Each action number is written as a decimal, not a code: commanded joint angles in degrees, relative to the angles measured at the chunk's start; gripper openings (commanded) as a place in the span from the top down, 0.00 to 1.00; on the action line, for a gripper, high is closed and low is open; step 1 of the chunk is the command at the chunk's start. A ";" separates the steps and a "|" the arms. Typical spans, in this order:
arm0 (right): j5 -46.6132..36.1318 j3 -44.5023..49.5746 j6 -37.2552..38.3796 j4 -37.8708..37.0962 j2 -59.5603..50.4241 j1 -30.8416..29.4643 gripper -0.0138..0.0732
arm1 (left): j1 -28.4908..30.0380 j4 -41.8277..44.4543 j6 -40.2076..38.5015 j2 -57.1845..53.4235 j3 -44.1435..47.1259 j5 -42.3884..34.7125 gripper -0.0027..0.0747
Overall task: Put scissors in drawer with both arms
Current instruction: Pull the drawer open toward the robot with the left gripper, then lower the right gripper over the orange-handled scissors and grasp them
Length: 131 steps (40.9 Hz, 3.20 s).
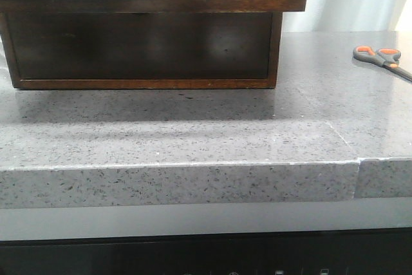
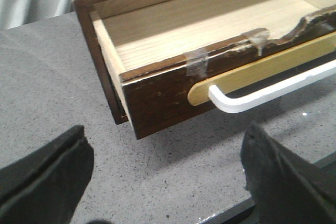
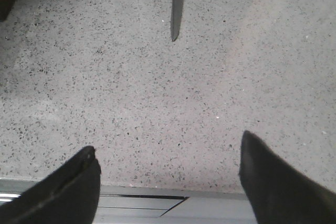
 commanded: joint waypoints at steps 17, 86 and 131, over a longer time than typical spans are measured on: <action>-3.27 -1.40 0.01 -1.16 0.17 -0.06 0.18 | -0.64 -1.81 -0.33 0.27 -1.87 -4.73 0.23; 0.89 -11.79 0.81 -1.16 11.15 -1.63 0.18 | -0.64 -2.63 -0.33 0.27 -1.87 -4.73 0.23; 20.86 -57.82 -7.68 10.10 63.34 -7.46 0.18 | -0.64 -2.63 -0.33 0.27 -1.87 -4.73 0.23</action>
